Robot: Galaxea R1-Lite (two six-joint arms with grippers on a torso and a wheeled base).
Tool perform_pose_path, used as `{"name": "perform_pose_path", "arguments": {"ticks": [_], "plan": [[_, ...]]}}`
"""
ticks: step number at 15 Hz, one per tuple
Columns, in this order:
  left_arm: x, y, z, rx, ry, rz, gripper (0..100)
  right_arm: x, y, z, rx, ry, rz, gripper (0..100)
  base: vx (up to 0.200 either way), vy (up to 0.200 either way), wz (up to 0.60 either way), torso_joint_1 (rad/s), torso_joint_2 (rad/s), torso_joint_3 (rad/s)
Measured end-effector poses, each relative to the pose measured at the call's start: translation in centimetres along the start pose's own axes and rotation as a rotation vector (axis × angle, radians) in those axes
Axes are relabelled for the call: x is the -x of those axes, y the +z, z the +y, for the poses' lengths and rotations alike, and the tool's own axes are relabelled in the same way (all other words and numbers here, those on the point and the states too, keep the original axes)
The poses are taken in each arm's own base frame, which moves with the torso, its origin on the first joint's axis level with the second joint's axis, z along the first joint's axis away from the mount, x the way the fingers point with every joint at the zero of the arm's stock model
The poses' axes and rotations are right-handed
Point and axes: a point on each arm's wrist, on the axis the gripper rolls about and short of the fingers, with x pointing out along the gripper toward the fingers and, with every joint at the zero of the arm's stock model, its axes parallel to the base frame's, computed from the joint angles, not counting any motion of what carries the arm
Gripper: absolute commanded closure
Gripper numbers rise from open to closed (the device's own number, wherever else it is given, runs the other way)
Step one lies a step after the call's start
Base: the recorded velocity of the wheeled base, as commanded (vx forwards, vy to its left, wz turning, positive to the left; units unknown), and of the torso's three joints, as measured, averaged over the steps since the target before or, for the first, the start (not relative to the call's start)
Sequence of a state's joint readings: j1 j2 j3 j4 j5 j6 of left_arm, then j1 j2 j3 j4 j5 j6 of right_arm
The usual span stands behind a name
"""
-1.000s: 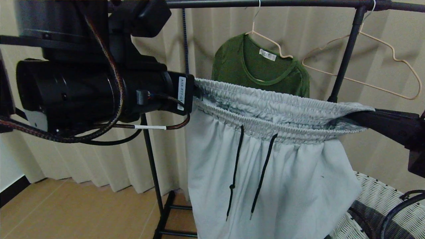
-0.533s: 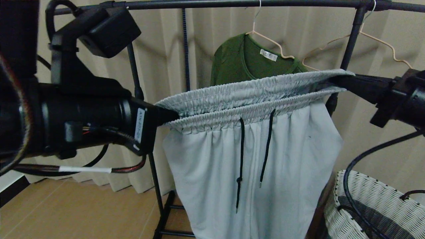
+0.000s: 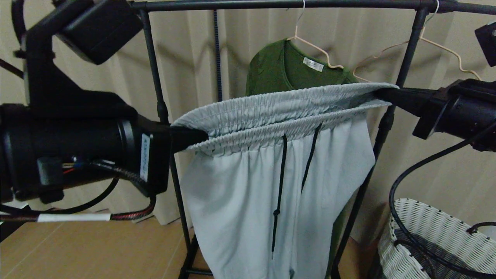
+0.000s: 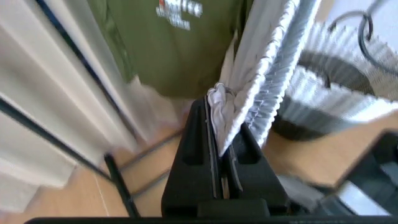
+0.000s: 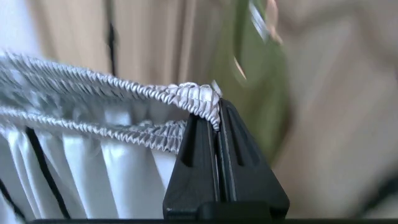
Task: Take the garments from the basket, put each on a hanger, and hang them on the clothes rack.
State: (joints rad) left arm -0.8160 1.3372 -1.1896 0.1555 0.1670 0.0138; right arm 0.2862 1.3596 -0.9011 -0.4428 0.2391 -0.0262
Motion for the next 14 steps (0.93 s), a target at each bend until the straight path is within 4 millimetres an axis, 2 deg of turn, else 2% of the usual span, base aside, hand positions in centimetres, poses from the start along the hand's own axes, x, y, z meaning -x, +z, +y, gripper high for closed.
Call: {"name": "perform_pose_path", "arguments": {"ticks": [3, 6, 9, 14], "plan": [[-2.1, 1.7, 0.3, 0.0, 0.134, -0.115, 100, 2.7, 0.1, -0.2, -0.021, -0.042, 0.088, 100, 0.0, 0.0, 0.0, 0.0, 0.0, 0.0], [-3.6, 1.5, 0.2, -0.006, 0.153, -0.095, 100, 4.6, -0.2, 0.2, -0.022, -0.051, 0.093, 100, 0.0, 0.0, 0.0, 0.0, 0.0, 0.0], [-3.6, 1.6, 0.3, -0.018, 0.157, -0.093, 100, 4.7, 1.3, 0.1, -0.004, -0.053, 0.018, 100, 0.0, 0.0, 0.0, 0.0, 0.0, 0.0], [-3.4, 1.1, 0.4, -0.022, 0.163, -0.08, 100, 4.6, 1.3, 0.1, -0.004, -0.051, 0.018, 100, 0.0, 0.0, 0.0, 0.0, 0.0, 0.0]]}}
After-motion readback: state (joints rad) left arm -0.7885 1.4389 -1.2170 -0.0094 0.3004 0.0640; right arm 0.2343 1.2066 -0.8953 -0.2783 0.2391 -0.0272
